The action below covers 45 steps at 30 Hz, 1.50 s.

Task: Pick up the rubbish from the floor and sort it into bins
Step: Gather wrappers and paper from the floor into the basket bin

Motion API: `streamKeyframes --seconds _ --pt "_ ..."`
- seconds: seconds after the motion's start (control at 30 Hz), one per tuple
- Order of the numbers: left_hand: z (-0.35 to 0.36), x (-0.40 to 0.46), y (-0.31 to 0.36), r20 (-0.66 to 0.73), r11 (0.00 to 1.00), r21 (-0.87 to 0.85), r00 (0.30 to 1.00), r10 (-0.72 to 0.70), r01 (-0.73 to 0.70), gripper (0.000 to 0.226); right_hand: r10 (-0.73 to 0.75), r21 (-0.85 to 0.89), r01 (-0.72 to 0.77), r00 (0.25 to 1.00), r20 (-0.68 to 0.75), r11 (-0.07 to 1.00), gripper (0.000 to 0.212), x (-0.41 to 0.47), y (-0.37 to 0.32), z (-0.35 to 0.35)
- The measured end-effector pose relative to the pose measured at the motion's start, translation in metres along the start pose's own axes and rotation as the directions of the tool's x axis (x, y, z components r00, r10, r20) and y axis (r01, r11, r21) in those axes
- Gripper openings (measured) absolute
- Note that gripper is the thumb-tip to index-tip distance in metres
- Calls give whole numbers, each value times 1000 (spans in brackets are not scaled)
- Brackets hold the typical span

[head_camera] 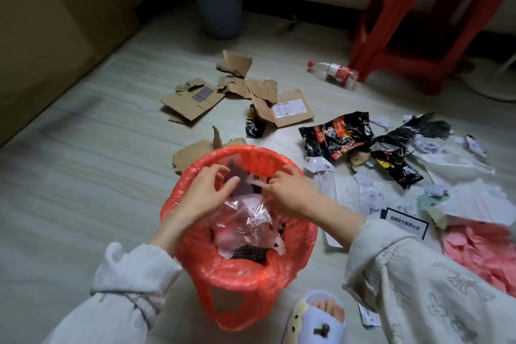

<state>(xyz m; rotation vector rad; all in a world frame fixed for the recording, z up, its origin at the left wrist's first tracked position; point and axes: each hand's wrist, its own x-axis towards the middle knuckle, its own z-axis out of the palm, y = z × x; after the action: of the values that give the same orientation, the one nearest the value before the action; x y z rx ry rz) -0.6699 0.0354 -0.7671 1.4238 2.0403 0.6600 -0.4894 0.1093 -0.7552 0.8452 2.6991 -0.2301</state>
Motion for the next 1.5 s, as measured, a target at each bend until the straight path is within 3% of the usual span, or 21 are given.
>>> streamKeyframes --seconds 0.03,0.13,0.2,0.23,0.33,0.43,0.53,0.67,0.73,0.9,1.03,1.07,1.17,1.23,1.33,1.4,1.47,1.5 --pt "0 -6 0 115 1000 -10 993 5 -4 41 11 -4 -11 997 -77 1000 21 -2 0 -3" --pt "-4 -23 3 392 999 -40 919 48 -35 85 165 167 -122 946 -278 978 22 -8 9 -26" --pt "-8 -29 5 433 994 -17 895 108 -111 99 214 253 -134 923 -320 958 20 -14 14 -38" --pt "-9 -30 6 394 989 16 910 129 -147 93 224 299 -132 928 -299 945 20 -17 14 -40" --pt "-12 -30 10 157 972 49 963 220 -230 45 288 509 -155 938 -193 847 23 -31 7 -42" --pt "-13 -33 17 76 976 -60 974 212 -208 16 354 651 -159 918 -179 742 28 -39 7 -48" --pt "-16 -37 22 -6 961 -220 986 169 -166 21 403 765 -139 900 -168 629 31 -42 9 -56" --pt "-34 -36 34 -71 919 -378 994 88 -109 23 487 945 -157 873 -3 288 65 -56 26 -57" --pt "-39 -34 39 -59 902 -427 997 47 -68 21 455 962 -191 886 84 193 73 -61 29 -55" --pt "-30 -36 37 25 830 -555 999 -42 49 16 314 949 -283 921 229 137 70 -66 2 -54" --pt "-29 -36 31 22 763 -642 997 -78 74 11 214 953 -275 946 245 125 28 -78 -3 -45" --pt "-31 -35 30 21 745 -661 995 -97 86 10 217 950 -280 944 247 137 30 -79 -2 -42" --pt "-37 -32 32 -20 715 -693 990 -141 88 10 315 938 -303 918 240 168 76 -71 5 -34" --pt "-41 -28 33 -100 736 -673 978 -183 69 11 337 940 -303 911 238 154 77 -64 8 -31" --pt "-41 -24 33 -194 823 -563 957 -217 73 10 347 931 -329 901 259 160 32 -56 12 -23" --pt "-38 -24 27 -319 971 -217 933 -170 103 32 402 934 -322 884 239 154 21 -55 15 -25" --pt "-34 -28 27 -405 994 93 914 -21 64 51 483 955 -276 854 193 106 21 -55 22 -34" --pt "-31 -30 29 -368 983 182 927 69 -1 63 523 966 -249 834 174 76 20 -55 27 -39"
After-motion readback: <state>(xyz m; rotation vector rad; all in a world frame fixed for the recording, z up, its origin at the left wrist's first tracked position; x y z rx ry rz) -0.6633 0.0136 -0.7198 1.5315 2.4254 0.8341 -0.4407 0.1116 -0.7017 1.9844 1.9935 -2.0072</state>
